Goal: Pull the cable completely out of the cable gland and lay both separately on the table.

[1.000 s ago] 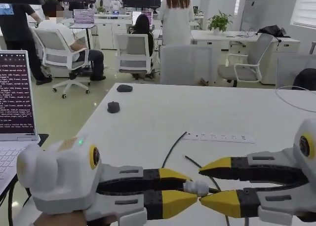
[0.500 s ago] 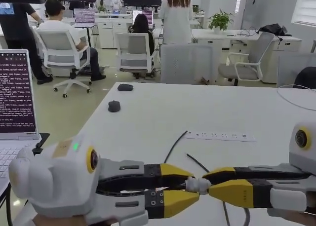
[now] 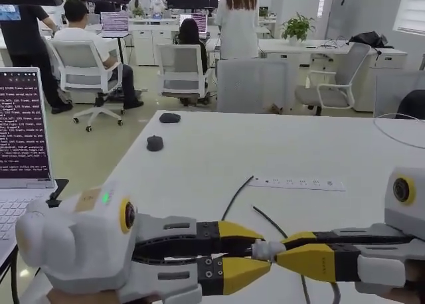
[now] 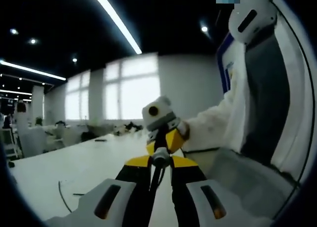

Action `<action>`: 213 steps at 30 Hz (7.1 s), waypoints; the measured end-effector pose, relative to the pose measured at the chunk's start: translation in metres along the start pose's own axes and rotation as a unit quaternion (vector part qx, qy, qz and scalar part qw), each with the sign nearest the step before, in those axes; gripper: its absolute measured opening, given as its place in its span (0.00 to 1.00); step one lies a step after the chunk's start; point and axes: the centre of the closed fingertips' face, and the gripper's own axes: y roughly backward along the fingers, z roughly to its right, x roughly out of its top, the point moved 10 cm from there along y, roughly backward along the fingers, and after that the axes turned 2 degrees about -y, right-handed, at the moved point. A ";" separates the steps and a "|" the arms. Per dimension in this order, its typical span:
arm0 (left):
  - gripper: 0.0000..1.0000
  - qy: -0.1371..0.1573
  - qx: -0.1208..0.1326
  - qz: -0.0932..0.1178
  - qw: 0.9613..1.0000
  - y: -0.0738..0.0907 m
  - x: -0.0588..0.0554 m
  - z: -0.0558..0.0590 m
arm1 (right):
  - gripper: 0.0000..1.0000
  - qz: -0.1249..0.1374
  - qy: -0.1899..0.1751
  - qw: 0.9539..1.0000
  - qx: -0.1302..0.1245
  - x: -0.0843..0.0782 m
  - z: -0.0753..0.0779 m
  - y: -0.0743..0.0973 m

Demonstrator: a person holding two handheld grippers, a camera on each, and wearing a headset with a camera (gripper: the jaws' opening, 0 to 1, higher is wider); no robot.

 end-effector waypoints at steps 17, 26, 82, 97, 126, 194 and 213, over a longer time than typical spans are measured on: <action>0.15 0.206 -0.001 -0.024 0.978 0.002 -0.013 -0.005 | 0.10 -0.038 0.226 0.973 -0.025 -0.005 -0.002 -0.002; 0.15 0.181 0.005 -0.023 0.983 0.001 -0.015 -0.004 | 0.11 -0.040 0.247 0.968 -0.035 -0.007 0.002 0.000; 0.17 0.094 0.014 -0.025 0.995 -0.002 -0.036 0.000 | 0.02 -0.160 0.282 0.943 -0.075 -0.046 0.024 0.009; 0.17 0.111 0.029 -0.021 0.993 0.008 -0.037 0.003 | 0.02 -0.225 0.251 0.934 -0.122 -0.082 0.050 0.031; 0.17 0.107 0.026 -0.021 0.994 0.000 -0.045 0.010 | 0.08 -0.116 0.238 0.962 -0.065 -0.026 0.004 -0.007; 0.17 0.099 0.043 -0.005 0.994 0.005 -0.039 0.005 | 0.03 -0.213 0.186 0.950 -0.131 -0.081 0.039 0.028; 0.17 0.095 0.033 -0.007 0.995 0.003 -0.039 0.009 | 0.11 -0.125 0.256 0.955 -0.078 -0.021 0.003 -0.013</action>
